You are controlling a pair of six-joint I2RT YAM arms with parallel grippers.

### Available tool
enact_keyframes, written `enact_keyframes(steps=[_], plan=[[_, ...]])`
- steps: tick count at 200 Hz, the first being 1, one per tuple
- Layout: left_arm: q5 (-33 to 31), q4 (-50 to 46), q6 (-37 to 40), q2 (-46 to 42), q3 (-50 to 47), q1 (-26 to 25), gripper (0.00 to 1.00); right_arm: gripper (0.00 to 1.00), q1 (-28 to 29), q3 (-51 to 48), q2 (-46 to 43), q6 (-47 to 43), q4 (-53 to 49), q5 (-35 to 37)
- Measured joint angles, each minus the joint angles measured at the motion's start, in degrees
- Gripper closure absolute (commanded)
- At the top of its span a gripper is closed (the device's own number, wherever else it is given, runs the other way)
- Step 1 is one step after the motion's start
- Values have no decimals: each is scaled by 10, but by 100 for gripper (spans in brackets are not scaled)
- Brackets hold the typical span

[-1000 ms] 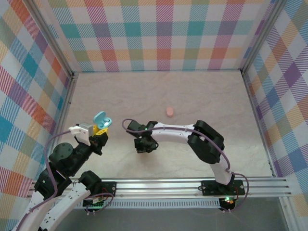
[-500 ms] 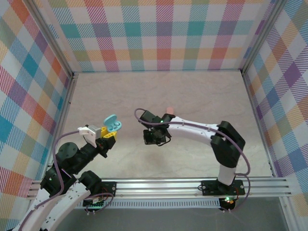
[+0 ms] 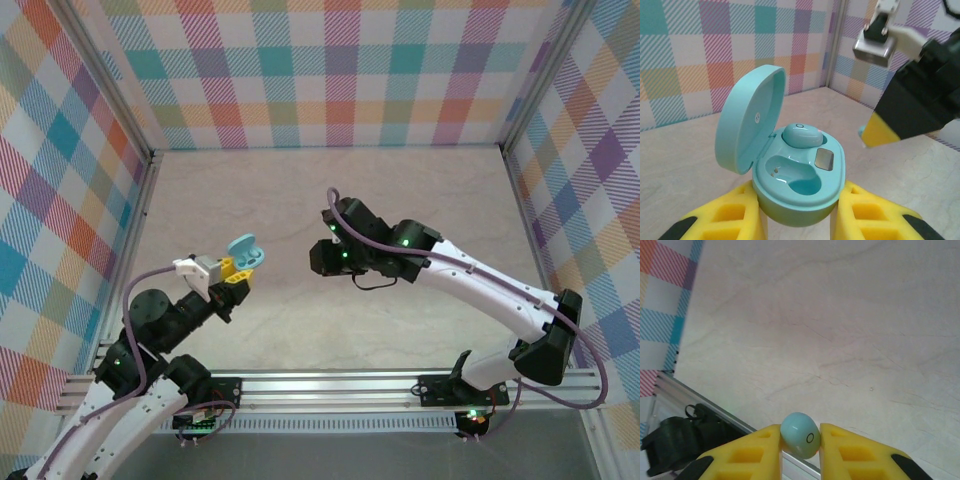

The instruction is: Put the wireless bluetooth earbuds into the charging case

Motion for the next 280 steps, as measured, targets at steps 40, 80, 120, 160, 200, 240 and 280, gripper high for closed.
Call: enact_keyframes(steps=[40, 80, 120, 160, 200, 240, 280], plan=[[20, 53, 0, 67, -4, 0, 82, 76, 0, 27, 0, -8, -17, -14], [40, 111, -3, 126, -10, 0, 82, 76, 0, 48, 0, -9, -26, -26], [52, 158, -2, 166, -16, -7, 82, 76, 0, 74, 3, -11, -40, -38], [56, 187, 2, 195, -19, -23, 82, 76, 0, 116, 25, -16, -55, -48], [55, 200, 13, 222, -19, -37, 82, 76, 0, 139, 50, -27, -58, -55], [50, 200, 21, 235, -19, -45, 82, 76, 0, 151, 68, -27, -66, -64], [45, 209, 24, 239, -19, -49, 82, 76, 3, 158, 74, -27, -66, -66]])
